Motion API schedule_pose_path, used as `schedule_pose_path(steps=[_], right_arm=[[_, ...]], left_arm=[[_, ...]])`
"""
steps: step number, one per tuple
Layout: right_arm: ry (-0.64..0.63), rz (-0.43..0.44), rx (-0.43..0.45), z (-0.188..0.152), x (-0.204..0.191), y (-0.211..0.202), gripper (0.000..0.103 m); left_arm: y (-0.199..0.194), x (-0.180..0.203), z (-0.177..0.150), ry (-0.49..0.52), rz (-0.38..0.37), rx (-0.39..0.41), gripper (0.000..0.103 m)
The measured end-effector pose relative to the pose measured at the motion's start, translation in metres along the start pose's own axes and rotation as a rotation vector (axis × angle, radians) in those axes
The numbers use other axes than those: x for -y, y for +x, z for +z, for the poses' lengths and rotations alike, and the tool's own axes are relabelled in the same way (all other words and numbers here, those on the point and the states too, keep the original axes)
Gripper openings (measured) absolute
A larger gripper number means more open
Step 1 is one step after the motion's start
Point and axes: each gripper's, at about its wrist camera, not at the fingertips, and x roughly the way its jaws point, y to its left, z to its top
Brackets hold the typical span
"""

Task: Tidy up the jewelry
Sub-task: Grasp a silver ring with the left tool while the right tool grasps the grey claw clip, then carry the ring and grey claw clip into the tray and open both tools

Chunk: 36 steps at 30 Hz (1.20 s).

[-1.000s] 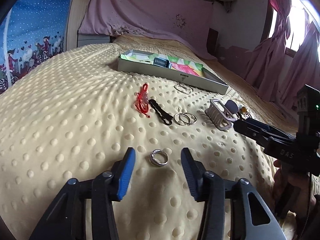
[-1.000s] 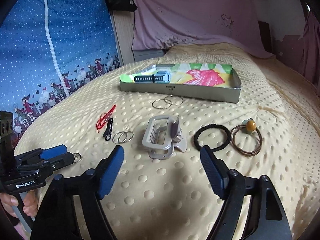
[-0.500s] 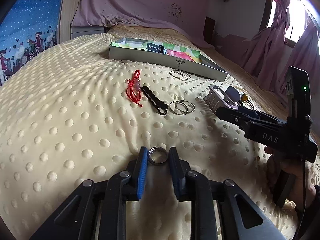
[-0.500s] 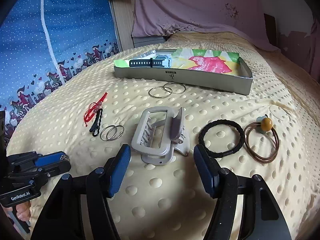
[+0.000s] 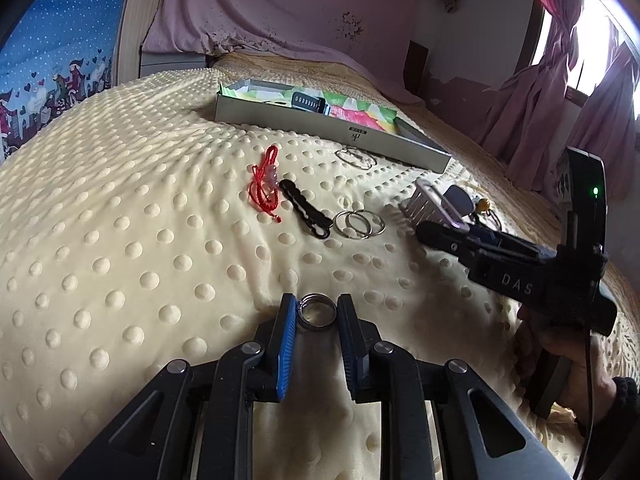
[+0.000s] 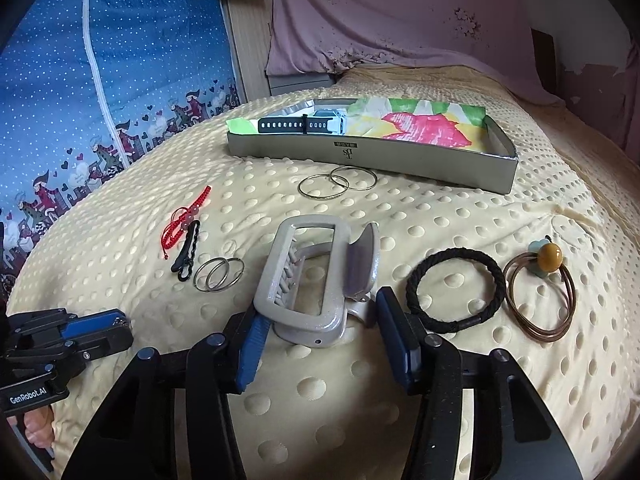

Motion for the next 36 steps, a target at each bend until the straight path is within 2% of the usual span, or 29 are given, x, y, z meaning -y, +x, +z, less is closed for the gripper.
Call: schedule_pose_path(steps=[10, 20, 25, 29, 36], right_arm=[[-0.007, 0.031, 0.045, -0.005, 0.0, -0.011, 0.043], [0.013, 0.042, 0.142, -0.003, 0.004, -0.034, 0.043], [0.037, 0.03, 0.18, 0.011, 0.013, -0.045, 0.043], [0.037, -0.005, 0.192, 0.031, 0.025, -0.045, 0.043], [0.041, -0.063, 0.183, 0.078, 0.063, -0.024, 0.043]], left_arm=[[0.0, 0.005, 0.013, -0.011, -0.033, 0.046, 0.02], [0.002, 0.015, 0.037, -0.007, -0.058, 0.102, 0.02], [0.012, 0.026, 0.066, -0.004, -0.081, 0.131, 0.02], [0.029, 0.036, 0.103, 0.004, -0.11, 0.161, 0.02], [0.076, 0.048, 0.164, 0.028, -0.172, 0.173, 0.02]])
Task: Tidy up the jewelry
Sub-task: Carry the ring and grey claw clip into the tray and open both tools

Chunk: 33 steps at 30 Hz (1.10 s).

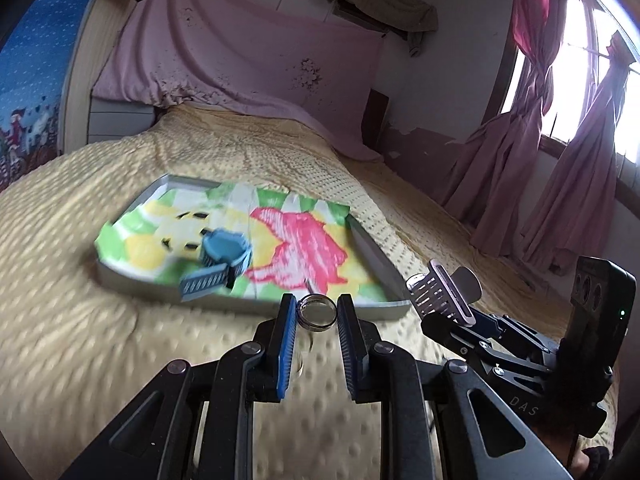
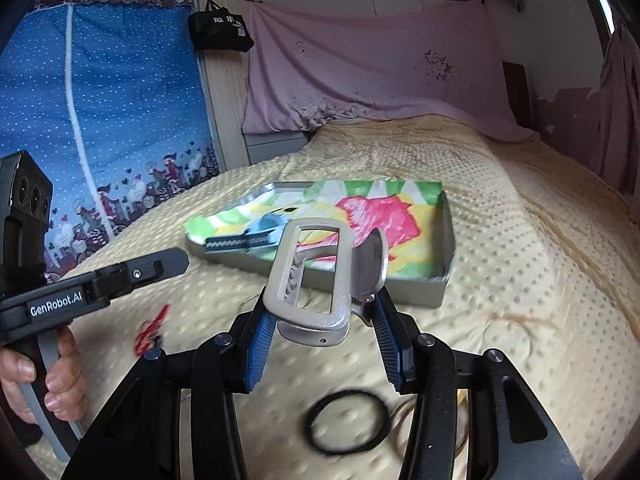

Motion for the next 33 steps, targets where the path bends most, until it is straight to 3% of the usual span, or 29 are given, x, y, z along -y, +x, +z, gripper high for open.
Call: schedule_pose_path(steps=[6, 11, 21, 33], right_arm=[[0.012, -0.048, -0.001, 0.031, 0.022, 0.04, 0.043], [0.027, -0.079, -0.064, 0.043, 0.033, 0.082, 0.043], [0.021, -0.098, -0.206, 0.034, 0.053, 0.12, 0.043], [0.019, -0.092, -0.224, 0.028, 0.056, 0.125, 0.043]], left_arm=[[0.056, -0.003, 0.025, -0.007, -0.003, -0.032, 0.02], [0.097, -0.01, 0.028, -0.028, 0.004, -0.137, 0.02], [0.124, -0.017, 0.025, -0.011, 0.084, -0.25, 0.02], [0.127, -0.011, 0.019, 0.016, 0.13, -0.255, 0.022]])
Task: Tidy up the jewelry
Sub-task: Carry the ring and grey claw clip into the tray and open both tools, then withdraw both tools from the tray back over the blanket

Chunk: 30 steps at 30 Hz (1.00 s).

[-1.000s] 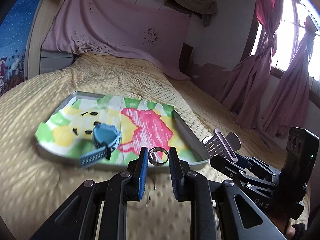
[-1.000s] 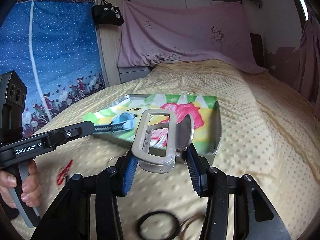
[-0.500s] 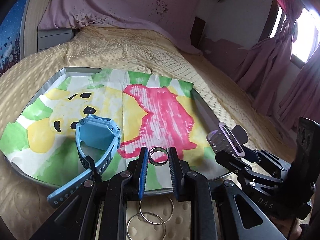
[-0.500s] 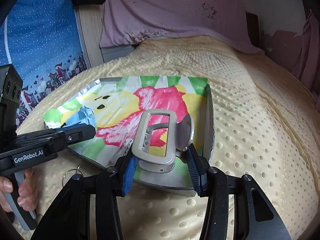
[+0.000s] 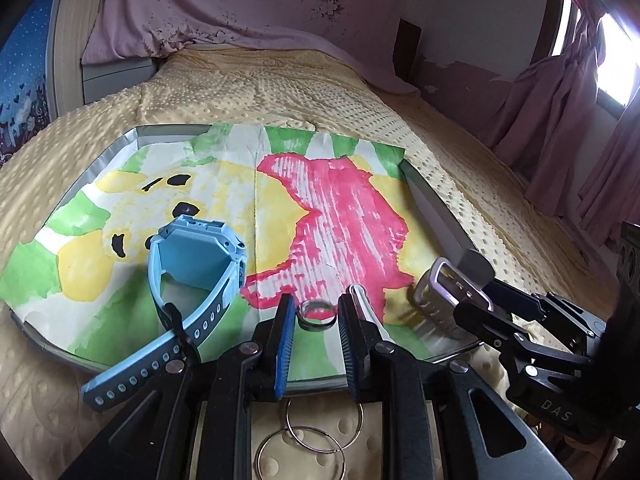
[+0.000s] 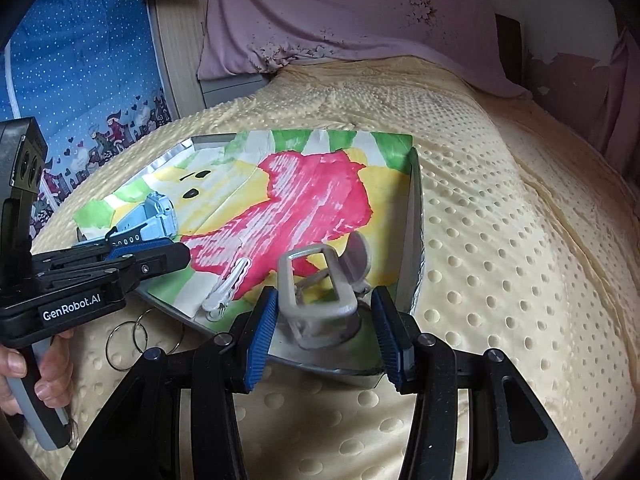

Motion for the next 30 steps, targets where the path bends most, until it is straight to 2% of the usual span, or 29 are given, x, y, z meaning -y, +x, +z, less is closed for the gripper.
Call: schedule_pose_path(steps=[7, 11, 13, 14, 15, 16, 20, 24, 30], right_arm=[[0.03, 0.024, 0.087, -0.011, 0.011, -0.028, 0.043], [0.041, 0.004, 0.142, -0.018, 0.017, -0.048, 0.044], [0.054, 0.0, 0.171, -0.021, 0.021, -0.059, 0.048], [0.057, -0.003, 0.184, -0.022, 0.022, -0.064, 0.051], [0.058, -0.006, 0.198, -0.023, 0.023, -0.069, 0.056], [0.058, -0.011, 0.216, -0.026, 0.023, -0.075, 0.059], [0.088, -0.022, 0.269, -0.035, 0.025, -0.097, 0.065], [0.103, -0.03, 0.32, -0.045, 0.025, -0.118, 0.079], [0.101, -0.026, 0.398, -0.064, 0.018, -0.153, 0.096]], left_arm=[[-0.012, 0.0, -0.004, -0.022, 0.008, 0.021, 0.025], [-0.023, 0.001, -0.009, -0.041, -0.012, 0.047, 0.027], [-0.03, 0.003, -0.012, -0.049, -0.019, 0.066, 0.035], [-0.034, 0.004, -0.014, -0.051, -0.018, 0.077, 0.045], [-0.039, 0.005, -0.016, -0.054, -0.01, 0.094, 0.061], [-0.045, 0.007, -0.018, -0.056, -0.002, 0.113, 0.067], [-0.064, 0.008, -0.028, -0.056, 0.002, 0.162, 0.072], [-0.09, 0.008, -0.042, -0.059, 0.038, 0.241, 0.094], [-0.131, 0.015, -0.064, -0.019, 0.083, 0.35, 0.103]])
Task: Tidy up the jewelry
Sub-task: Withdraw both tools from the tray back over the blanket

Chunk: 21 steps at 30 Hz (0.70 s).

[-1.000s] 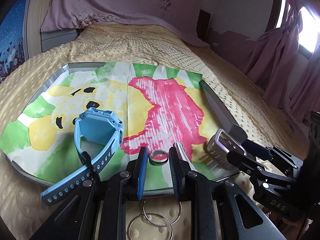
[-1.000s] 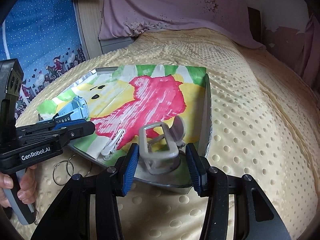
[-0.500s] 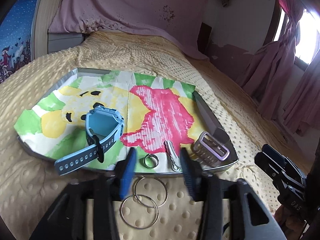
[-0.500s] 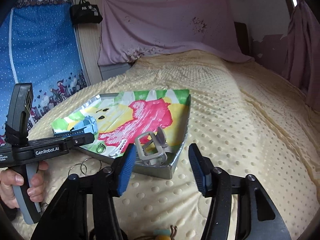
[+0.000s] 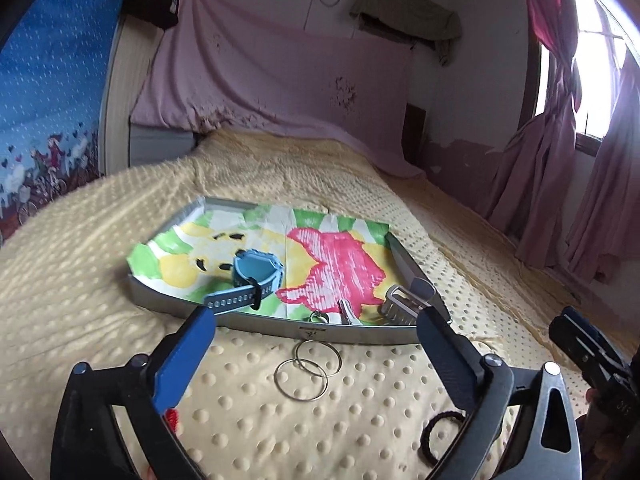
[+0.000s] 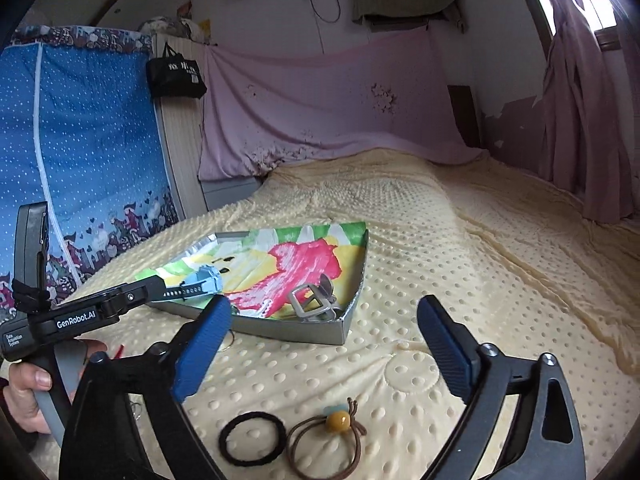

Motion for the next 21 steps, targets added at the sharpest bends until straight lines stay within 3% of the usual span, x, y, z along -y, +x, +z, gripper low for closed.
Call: schedule_pose_path(steps=[3, 12, 21], right_arm=[[-0.005, -0.009, 0.048, -0.002, -0.004, -0.021, 0.102], [-0.066, -0.033, 0.146, -0.01, -0.031, -0.091, 0.102], [-0.082, -0.035, 0.18, -0.021, -0.056, -0.152, 0.102]], left_arm=[[-0.026, 0.003, -0.003, 0.028, 0.016, 0.051, 0.103], [-0.093, 0.001, -0.016, 0.038, 0.023, 0.114, 0.103], [-0.149, -0.007, -0.034, 0.066, 0.03, 0.143, 0.103]])
